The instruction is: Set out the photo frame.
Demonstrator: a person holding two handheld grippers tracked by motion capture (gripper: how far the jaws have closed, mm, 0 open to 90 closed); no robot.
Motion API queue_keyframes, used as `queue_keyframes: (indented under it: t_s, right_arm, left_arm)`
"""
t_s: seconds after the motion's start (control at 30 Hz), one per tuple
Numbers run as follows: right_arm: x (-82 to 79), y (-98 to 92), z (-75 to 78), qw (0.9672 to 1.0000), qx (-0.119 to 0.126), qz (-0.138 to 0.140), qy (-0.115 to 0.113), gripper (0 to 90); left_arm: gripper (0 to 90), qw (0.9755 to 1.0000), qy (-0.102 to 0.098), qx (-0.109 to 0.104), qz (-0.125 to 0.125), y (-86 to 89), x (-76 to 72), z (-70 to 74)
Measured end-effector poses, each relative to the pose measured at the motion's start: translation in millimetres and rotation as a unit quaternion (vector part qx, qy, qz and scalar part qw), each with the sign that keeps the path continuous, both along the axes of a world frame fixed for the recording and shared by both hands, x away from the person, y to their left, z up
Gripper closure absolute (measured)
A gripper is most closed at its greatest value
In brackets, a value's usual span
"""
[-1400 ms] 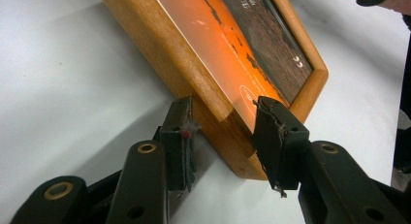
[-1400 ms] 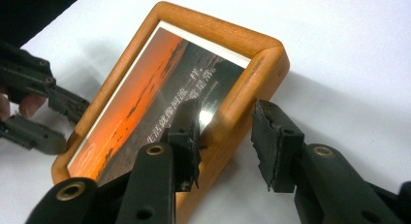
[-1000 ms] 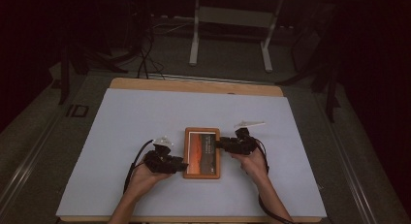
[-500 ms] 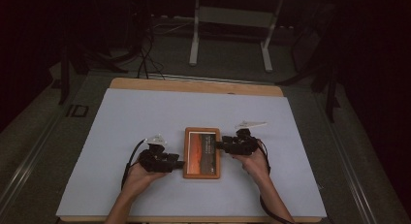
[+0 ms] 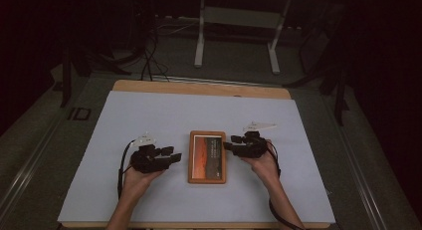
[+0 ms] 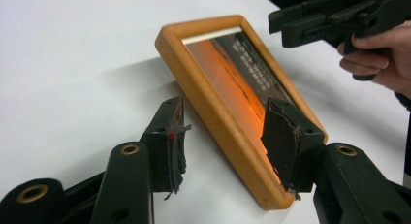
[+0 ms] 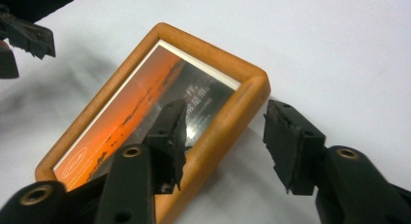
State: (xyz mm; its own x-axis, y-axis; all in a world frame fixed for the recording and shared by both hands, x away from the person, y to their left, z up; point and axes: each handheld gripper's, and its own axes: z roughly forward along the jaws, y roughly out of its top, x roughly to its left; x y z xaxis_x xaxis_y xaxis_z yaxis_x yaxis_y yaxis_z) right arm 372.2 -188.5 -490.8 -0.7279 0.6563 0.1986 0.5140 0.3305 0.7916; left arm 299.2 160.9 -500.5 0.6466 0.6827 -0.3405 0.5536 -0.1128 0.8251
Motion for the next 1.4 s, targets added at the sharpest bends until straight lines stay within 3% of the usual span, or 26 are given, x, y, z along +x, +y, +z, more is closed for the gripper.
queue_keyframes:
  t_s: [0.27,0.3,0.37,0.4,0.5,0.57,1.07,1.4]
  right_arm:
    - [-1.6,13.8,6.7,0.9994,-0.011,0.015,-0.029,65.3]
    - [-0.1,19.9,6.8,0.999,-0.016,0.014,-0.04,77.8]
    - [1.0,21.5,6.8,0.9989,-0.017,0.014,-0.042,82.6]
    - [3.1,24.8,6.6,0.9987,-0.018,0.011,-0.046,89.8]
    - [5.0,27.6,6.6,0.9985,-0.021,0.014,-0.048,90.0]
    - [8.0,33.5,5.8,0.9977,-0.037,0.016,-0.056,90.0]
    - [16.6,37.8,-3.8,0.9969,-0.061,0.004,-0.05,90.0]
    - [22.0,33.1,-5.5,0.9964,-0.068,-0.005,-0.051,90.0]
  left_arm:
    - [50.4,1.0,-0.008,-0.005,-0.001,-2.4,-4.0,3.6]
    - [50.3,0.9999,-0.01,-0.003,-0.001,-3.6,-4.8,4.3]
    - [50.2,0.9999,-0.013,0.001,-0.004,-5.3,-5.8,5.5]
    - [49.7,0.9999,-0.015,0.001,-0.005,-6.6,-6.8,6.2]
    - [49.4,0.9998,-0.016,0.003,-0.007,-7.5,-8.0,7.0]
    - [48.8,0.9998,-0.018,0.003,-0.01,-7.9,-9.2,7.9]
    - [48.6,0.9997,-0.022,0.006,-0.005,-10.0,-12.7,11.4]
    - [47.9,0.9999,-0.007,0.009,0.011,-9.2,-12.1,11.0]
